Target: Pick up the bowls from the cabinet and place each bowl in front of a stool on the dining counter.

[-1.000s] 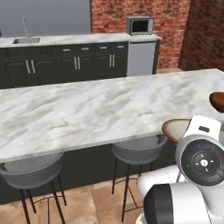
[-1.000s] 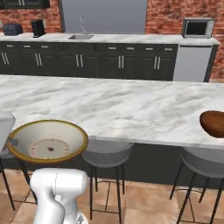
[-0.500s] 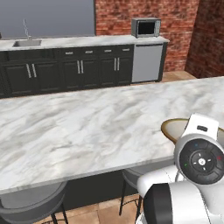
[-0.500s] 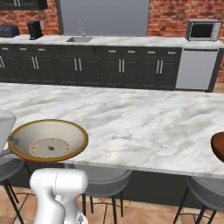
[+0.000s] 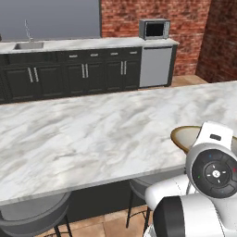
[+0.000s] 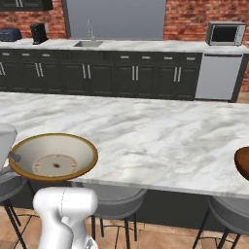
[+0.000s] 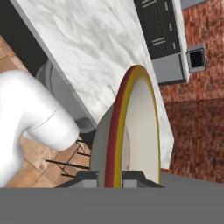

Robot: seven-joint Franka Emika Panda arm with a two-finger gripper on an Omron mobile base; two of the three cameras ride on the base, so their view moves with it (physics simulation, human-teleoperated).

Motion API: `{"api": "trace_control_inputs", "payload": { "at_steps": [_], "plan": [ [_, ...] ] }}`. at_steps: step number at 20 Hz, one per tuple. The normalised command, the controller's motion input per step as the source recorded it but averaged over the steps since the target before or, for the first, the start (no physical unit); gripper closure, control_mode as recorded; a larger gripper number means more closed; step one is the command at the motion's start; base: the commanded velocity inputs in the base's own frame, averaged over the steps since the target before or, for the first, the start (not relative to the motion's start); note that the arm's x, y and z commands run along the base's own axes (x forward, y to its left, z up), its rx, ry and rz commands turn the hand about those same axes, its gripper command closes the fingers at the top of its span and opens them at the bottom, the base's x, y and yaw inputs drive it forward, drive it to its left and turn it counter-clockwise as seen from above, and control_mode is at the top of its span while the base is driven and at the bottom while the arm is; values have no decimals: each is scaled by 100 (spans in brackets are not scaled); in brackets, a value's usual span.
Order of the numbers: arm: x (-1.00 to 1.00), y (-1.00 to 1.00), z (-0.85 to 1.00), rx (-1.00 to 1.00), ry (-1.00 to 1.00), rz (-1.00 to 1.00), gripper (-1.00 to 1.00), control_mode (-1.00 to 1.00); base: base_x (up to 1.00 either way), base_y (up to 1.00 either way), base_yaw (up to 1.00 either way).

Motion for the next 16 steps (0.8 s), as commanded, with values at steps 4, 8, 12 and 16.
{"api": "trace_control_inputs", "payload": {
  "at_steps": [4,8,12,16],
  "plan": [
    [0,0,0,0,0,0,100,100,0,0,0],
    [0,0,0,0,0,0,100,-100,0,0,0],
    [0,0,0,0,0,0,100,-100,0,0,0],
    [25,8,-3,3,0,-1,100,-100,0,0,0]
  ]
}}
